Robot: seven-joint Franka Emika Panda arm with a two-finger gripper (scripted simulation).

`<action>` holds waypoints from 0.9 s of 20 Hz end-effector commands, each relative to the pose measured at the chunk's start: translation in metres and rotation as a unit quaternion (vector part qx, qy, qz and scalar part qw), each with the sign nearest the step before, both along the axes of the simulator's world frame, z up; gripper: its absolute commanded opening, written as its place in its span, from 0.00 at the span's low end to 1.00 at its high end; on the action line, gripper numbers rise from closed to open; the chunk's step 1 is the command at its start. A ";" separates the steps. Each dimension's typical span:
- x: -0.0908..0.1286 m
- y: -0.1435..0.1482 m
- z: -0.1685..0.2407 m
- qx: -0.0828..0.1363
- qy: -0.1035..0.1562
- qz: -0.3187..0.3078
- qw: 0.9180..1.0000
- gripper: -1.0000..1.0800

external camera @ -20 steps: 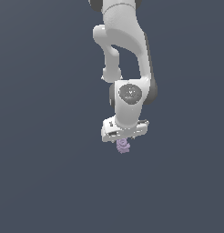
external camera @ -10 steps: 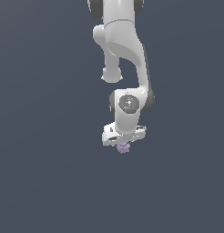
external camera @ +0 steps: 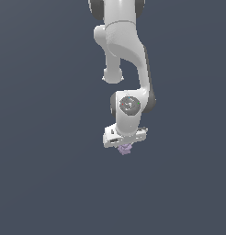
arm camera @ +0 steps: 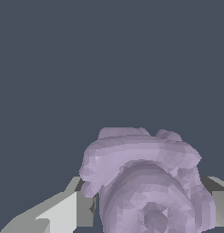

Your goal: Pick up the object and move it to a goal position.

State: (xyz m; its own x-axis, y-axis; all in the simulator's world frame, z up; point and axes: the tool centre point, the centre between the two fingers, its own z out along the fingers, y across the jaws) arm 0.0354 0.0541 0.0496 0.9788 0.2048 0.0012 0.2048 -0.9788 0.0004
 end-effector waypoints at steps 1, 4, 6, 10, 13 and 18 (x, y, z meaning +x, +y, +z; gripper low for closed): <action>0.000 0.001 -0.001 0.000 0.001 0.000 1.000 0.00; 0.000 0.000 0.000 0.000 0.000 0.000 1.000 0.00; -0.001 -0.001 0.002 0.000 0.000 0.000 1.000 0.00; -0.004 -0.003 0.011 0.000 0.000 0.000 1.000 0.00; -0.008 -0.007 0.022 0.000 0.000 0.000 1.000 0.00; -0.018 -0.016 0.050 0.000 0.000 0.000 1.000 0.00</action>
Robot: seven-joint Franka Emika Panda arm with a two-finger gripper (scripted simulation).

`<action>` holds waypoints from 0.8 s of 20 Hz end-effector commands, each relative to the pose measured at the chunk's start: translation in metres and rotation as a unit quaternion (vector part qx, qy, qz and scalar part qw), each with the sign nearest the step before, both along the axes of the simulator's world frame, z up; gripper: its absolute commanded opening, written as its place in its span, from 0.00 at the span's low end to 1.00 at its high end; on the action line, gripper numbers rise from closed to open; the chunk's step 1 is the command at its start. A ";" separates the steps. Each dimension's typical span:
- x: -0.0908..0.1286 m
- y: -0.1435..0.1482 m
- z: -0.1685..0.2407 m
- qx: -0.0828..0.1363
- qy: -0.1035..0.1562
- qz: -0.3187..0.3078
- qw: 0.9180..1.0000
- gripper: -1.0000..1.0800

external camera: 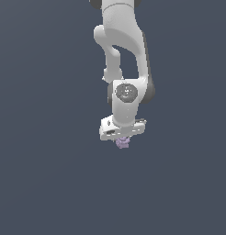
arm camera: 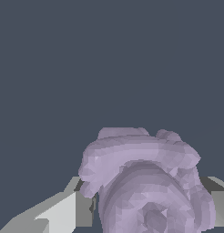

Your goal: Pick up the object and move it to a goal position.

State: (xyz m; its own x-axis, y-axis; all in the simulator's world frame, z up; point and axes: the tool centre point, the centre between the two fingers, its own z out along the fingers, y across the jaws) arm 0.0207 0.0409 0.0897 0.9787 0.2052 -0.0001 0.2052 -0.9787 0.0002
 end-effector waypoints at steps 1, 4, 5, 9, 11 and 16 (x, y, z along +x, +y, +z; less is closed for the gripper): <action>-0.005 -0.005 0.017 0.000 -0.001 0.000 1.000 0.00; -0.014 -0.013 0.041 0.000 -0.001 0.000 1.000 0.00; -0.017 -0.016 0.051 0.000 -0.001 0.000 1.000 0.00; -0.031 -0.029 0.089 0.000 -0.001 0.000 1.000 0.00; -0.037 -0.035 0.110 0.000 -0.001 0.000 1.000 0.00; -0.055 -0.053 0.164 0.001 0.000 0.000 1.000 0.00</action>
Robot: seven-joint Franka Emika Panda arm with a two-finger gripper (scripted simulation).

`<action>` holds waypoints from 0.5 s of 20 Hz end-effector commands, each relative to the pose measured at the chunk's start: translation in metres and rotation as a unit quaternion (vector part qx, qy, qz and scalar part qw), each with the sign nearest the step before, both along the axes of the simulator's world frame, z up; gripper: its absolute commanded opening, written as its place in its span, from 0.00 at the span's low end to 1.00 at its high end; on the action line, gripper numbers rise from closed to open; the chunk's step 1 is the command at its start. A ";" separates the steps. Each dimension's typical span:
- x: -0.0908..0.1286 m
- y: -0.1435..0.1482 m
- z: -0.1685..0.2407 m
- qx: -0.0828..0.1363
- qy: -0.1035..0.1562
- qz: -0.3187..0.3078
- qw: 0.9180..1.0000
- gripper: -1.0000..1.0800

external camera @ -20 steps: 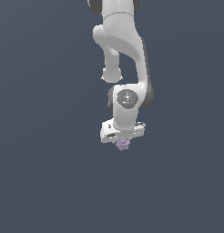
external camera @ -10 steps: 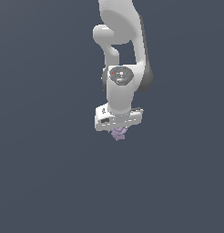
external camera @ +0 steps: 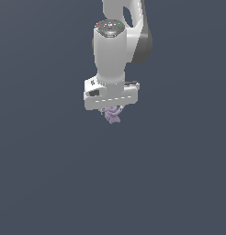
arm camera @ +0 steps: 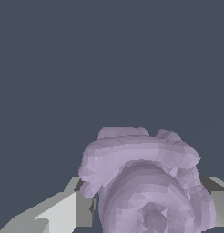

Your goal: Pick up the object and move it to a goal position.

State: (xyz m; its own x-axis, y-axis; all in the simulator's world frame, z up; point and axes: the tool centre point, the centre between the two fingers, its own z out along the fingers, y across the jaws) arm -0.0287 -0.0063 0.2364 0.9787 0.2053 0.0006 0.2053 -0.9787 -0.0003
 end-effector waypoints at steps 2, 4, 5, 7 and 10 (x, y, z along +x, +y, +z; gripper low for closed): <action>-0.014 -0.013 0.040 0.000 0.000 0.000 1.000 0.00; -0.021 -0.020 0.063 0.001 0.000 0.000 1.000 0.00; -0.025 -0.023 0.074 0.001 0.000 0.000 1.000 0.00; -0.032 -0.031 0.096 0.001 0.000 0.000 1.000 0.00; -0.042 -0.041 0.129 0.001 0.000 0.000 1.000 0.00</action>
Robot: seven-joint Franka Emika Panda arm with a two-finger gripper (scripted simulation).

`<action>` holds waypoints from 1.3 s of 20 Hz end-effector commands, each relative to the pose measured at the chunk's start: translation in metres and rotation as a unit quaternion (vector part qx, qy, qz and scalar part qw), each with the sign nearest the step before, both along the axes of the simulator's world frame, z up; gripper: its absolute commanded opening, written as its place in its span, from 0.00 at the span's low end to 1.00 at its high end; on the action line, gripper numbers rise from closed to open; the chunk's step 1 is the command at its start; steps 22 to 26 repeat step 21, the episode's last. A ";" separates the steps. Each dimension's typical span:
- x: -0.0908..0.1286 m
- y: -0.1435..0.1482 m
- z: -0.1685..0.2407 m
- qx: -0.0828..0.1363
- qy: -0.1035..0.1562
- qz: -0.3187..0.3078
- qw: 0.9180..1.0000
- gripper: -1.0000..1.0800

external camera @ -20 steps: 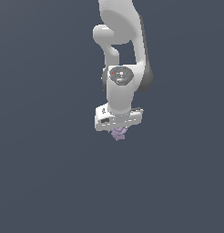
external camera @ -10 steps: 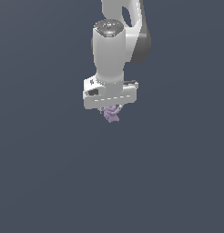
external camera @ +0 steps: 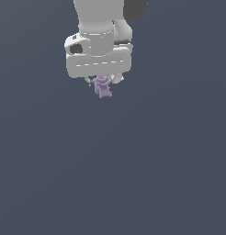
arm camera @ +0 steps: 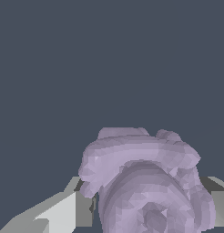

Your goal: Pick up the object and move it to a goal position.

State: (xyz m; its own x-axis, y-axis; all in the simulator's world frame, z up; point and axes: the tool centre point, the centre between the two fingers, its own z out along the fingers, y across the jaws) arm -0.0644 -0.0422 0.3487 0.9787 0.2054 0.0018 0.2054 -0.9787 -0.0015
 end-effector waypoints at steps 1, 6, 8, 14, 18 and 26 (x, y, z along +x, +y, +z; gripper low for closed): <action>-0.009 -0.008 0.027 0.000 0.000 0.000 1.000 0.00; -0.022 -0.023 0.072 0.000 0.001 0.000 1.000 0.00; -0.026 -0.028 0.086 0.000 0.001 0.000 1.000 0.00; -0.033 -0.038 0.116 0.000 0.001 0.000 1.000 0.00; -0.035 -0.041 0.126 -0.001 0.001 0.000 1.000 0.00; -0.035 -0.042 0.128 -0.001 0.001 0.000 1.000 0.00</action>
